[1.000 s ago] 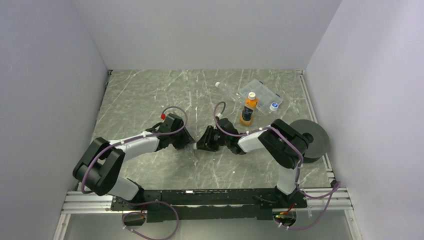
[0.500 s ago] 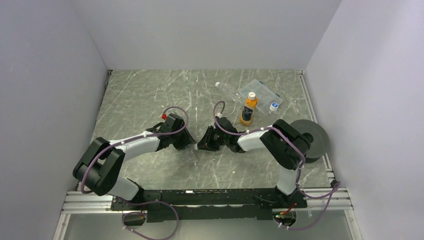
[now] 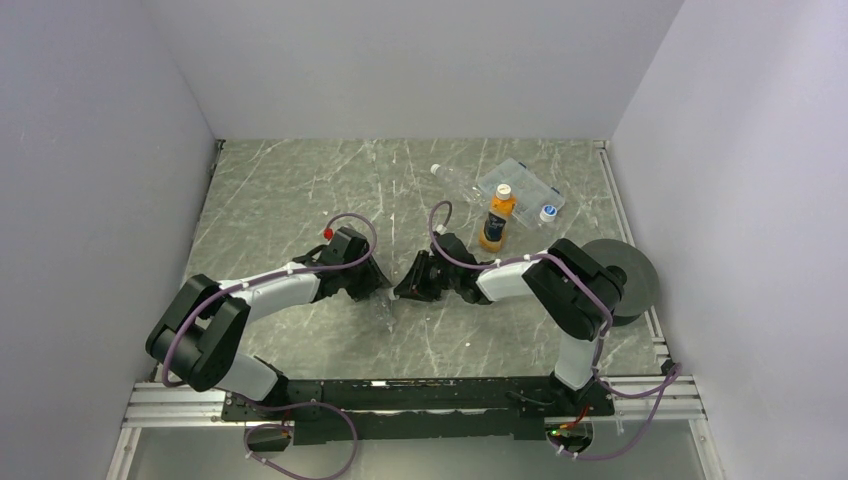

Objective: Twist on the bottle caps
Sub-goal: Adjust the bottle cap at the center of the board.

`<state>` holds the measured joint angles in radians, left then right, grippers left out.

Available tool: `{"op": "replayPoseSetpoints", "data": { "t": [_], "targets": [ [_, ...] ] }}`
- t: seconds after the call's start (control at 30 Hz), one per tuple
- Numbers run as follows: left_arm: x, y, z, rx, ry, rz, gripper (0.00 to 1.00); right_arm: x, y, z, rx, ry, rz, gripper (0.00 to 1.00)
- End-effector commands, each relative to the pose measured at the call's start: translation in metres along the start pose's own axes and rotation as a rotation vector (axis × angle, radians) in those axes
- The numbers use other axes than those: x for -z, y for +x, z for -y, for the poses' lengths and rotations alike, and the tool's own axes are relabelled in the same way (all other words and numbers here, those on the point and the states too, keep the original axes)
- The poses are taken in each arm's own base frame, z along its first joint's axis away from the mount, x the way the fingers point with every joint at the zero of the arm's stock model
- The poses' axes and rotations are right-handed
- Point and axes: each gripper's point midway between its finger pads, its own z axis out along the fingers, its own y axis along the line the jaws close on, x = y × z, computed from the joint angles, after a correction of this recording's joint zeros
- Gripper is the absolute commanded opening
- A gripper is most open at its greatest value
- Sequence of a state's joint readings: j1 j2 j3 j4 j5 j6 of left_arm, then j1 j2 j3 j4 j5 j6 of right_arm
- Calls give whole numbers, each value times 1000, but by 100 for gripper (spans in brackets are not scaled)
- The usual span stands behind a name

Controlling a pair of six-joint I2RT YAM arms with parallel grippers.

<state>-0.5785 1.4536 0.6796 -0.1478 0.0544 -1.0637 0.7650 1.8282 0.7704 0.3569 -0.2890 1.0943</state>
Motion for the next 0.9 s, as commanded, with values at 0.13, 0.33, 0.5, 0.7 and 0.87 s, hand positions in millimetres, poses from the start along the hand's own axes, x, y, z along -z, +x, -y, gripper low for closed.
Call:
{"op": "replayPoseSetpoints", "data": {
  "t": [0.13, 0.33, 0.5, 0.7, 0.87],
  "targets": [
    [2, -7, 16, 2, 33, 18, 0, 5, 8, 60, 1, 231, -8, 18],
    [2, -7, 17, 3, 39, 19, 0, 8, 5, 62, 15, 257, 6, 11],
    [1, -5, 22, -3, 51, 9, 0, 7, 5, 63, 17, 262, 4, 7],
    [-1, 1, 26, -8, 61, -5, 0, 6, 4, 63, 25, 266, 3, 4],
    [-1, 4, 27, -9, 61, -11, 0, 6, 2, 62, 30, 270, 4, 3]
  ]
}}
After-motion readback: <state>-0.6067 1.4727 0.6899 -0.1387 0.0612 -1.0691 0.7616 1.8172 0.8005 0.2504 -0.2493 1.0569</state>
